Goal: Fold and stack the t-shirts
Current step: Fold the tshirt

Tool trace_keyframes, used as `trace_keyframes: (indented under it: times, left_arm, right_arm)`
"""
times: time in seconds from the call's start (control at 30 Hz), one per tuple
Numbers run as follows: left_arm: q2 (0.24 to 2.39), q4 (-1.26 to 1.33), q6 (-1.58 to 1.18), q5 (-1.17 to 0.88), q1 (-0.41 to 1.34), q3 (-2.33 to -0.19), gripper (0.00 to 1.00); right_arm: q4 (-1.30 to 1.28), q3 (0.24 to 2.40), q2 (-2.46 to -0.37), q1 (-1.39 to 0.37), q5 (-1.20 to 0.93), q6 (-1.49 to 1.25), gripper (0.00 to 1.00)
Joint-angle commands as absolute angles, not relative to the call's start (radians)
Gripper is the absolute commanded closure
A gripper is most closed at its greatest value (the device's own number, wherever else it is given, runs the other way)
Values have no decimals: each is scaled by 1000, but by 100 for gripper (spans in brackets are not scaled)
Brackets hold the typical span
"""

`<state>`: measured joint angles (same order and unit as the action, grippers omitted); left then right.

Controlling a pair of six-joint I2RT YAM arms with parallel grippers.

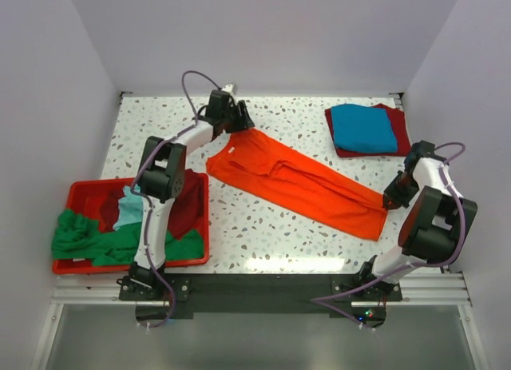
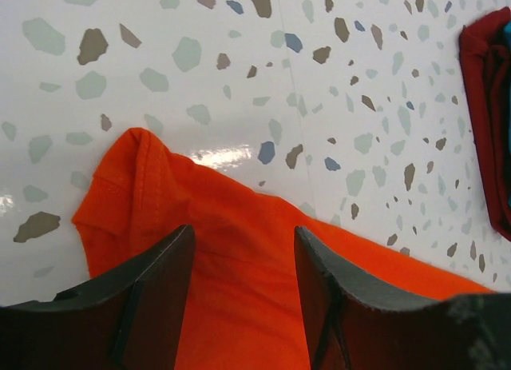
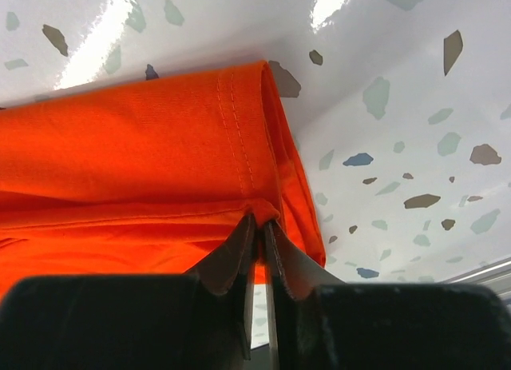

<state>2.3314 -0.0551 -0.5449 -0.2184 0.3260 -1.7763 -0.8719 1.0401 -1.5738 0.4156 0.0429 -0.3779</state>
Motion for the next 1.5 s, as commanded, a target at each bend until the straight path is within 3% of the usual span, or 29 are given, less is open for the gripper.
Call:
trace_keyframes:
  times: [0.0,0.2,0.43,0.57,0.9,1.47]
  left_arm:
    - [2215,-83,-477,-167,382,-1827,42]
    - [2207,-94,-471,-285,455,-1853,42]
    - [2253,-15,-515,-544,514,-1784,42]
    - [2278,-43,-509,-563,518,-1760,42]
    - [2241,-156,-433,-396,517,-1724,41]
    - [2255,-193,-471,-324,446,-1649,41]
  right_arm:
    - [-891,1029,-1522,417,60,-380,86]
    - [-910,1002,-1476,405,69,-379,70]
    - [-930,1028,-1397,388,89,-383,62]
    - [-920,1055,-1417,388,71,-388,57]
    - [-779,1068,-1555,388,-46,-423,57]
    - [-816,1008,-1598,388,-3,-419,59]
